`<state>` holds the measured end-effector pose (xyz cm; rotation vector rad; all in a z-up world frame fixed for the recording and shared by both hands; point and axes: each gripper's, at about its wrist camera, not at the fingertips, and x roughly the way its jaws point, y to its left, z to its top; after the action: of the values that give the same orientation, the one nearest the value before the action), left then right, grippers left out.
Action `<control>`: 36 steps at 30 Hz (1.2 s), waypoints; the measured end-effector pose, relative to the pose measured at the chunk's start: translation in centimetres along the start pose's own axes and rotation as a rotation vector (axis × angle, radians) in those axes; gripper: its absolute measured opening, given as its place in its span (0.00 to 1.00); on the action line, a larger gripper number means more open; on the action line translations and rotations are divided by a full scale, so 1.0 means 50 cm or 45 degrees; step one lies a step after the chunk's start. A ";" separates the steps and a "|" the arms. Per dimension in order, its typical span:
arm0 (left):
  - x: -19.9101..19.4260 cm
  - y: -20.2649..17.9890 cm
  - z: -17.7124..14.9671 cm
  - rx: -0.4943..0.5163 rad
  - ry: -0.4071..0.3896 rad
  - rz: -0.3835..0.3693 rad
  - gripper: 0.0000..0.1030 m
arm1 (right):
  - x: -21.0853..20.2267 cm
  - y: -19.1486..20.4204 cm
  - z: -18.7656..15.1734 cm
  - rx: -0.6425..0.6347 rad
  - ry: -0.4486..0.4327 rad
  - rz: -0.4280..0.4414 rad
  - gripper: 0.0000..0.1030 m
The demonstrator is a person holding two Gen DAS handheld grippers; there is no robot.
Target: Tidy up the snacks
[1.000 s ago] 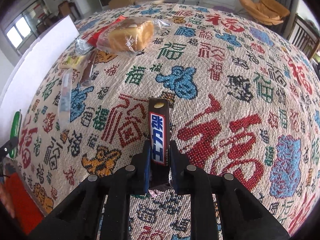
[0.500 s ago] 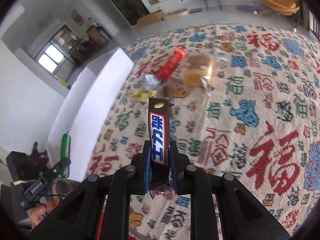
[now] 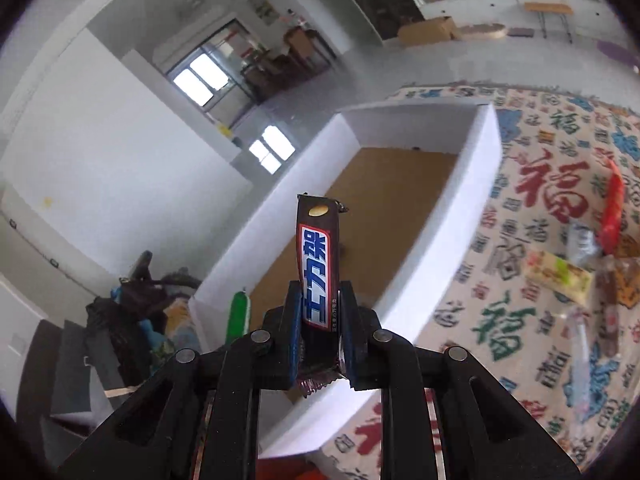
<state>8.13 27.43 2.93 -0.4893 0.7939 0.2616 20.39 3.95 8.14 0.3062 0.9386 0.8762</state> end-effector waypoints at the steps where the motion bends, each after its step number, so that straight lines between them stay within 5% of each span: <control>1: 0.005 0.008 -0.003 -0.003 -0.001 0.042 0.27 | 0.023 0.005 -0.003 0.008 -0.001 0.043 0.27; 2: 0.008 0.015 -0.006 -0.015 0.004 0.057 0.33 | 0.044 0.008 -0.008 0.019 0.002 0.070 0.32; 3: 0.007 0.020 -0.010 -0.034 0.003 0.061 0.57 | 0.063 0.010 -0.013 0.030 0.018 0.086 0.49; 7: -0.041 0.006 -0.040 -0.037 -0.141 0.066 0.89 | 0.050 0.002 -0.042 0.001 0.005 0.050 0.53; 11: -0.080 -0.055 -0.076 0.028 -0.170 -0.059 0.91 | -0.031 -0.040 -0.100 -0.169 -0.029 -0.150 0.62; 15: -0.114 -0.169 -0.146 0.205 -0.153 -0.227 0.92 | -0.126 -0.164 -0.190 -0.247 -0.038 -0.478 0.64; 21: -0.079 -0.360 -0.266 0.554 0.030 -0.405 0.95 | -0.299 -0.393 -0.328 -0.044 -0.070 -0.860 0.64; 26: 0.015 -0.442 -0.352 0.700 0.166 -0.325 0.95 | -0.384 -0.488 -0.393 0.102 -0.124 -1.020 0.64; 36: 0.094 -0.406 -0.387 0.642 0.306 -0.181 0.95 | -0.367 -0.482 -0.399 0.063 -0.137 -1.076 0.73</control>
<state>7.56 0.31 -5.61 -0.0985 1.0152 -0.1348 11.55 -27.88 -6.88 -0.0183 0.8754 0.0596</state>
